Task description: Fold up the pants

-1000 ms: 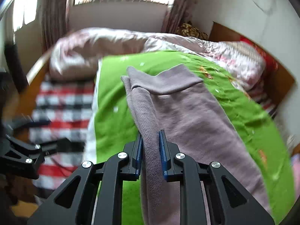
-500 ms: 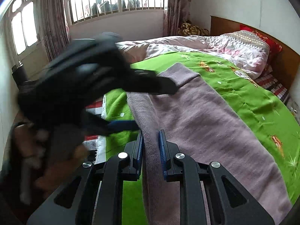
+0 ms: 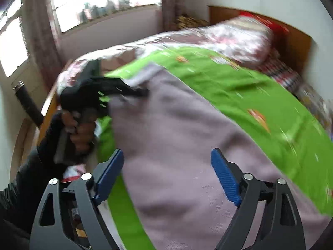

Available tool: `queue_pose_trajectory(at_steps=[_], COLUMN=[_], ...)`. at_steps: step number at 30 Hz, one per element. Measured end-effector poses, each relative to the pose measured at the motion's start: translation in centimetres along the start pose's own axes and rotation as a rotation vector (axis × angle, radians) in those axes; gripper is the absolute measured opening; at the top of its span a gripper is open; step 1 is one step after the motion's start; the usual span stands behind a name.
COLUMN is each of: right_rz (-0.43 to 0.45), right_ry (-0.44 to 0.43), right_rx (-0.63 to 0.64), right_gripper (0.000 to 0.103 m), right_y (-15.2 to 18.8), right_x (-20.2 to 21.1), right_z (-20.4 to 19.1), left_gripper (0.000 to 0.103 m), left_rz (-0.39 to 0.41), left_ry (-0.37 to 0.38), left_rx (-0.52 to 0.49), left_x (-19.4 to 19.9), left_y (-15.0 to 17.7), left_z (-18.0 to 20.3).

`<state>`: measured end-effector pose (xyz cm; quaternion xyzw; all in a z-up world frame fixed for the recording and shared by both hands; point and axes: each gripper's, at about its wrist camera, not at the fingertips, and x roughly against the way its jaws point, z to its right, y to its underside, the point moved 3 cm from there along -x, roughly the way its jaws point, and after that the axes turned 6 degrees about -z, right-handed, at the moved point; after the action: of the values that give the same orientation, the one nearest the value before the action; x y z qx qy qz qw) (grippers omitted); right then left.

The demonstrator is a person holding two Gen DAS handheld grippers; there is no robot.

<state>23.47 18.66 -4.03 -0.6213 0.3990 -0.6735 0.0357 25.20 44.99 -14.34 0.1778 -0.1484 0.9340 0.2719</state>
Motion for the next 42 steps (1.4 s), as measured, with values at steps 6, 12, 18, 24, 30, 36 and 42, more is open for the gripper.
queue_pose_trajectory(at_steps=[6,12,18,24,30,36,42], right_rz=[-0.122,-0.074,-0.072,0.301,0.548,0.605,0.589], right_ry=[0.127,0.144,-0.027,-0.179,-0.266,-0.187,-0.167], right_rx=[0.052,0.027,-0.183,-0.513,-0.821,-0.904,-0.982], right_gripper=[0.078,0.080,0.082,0.085,0.087,0.087,0.087], right_y=[5.6,7.5,12.2,15.8,23.5,30.4,34.1], right_x=[-1.4,3.0,2.8,13.0,19.5,23.2,23.4], right_z=[0.8,1.2,5.5,12.4,18.8,20.2,21.8], left_gripper=[0.017,0.016,0.015,0.015,0.015,0.015,0.015], left_rz=[0.017,0.059,0.176,0.237,0.209,0.007,-0.105], left_ry=[-0.020,-0.072,-0.220,-0.375,-0.432,-0.631,-0.820], left_rx=[-0.013,-0.037,-0.198,-0.597,-0.978,-1.411,-1.667], left_x=[0.4,1.5,3.0,1.4,-5.3,-16.9,-22.5], left_y=[0.1,0.7,2.9,11.0,24.4,40.4,46.4], left_z=[-0.7,1.3,9.0,23.1,32.5,31.0,24.4])
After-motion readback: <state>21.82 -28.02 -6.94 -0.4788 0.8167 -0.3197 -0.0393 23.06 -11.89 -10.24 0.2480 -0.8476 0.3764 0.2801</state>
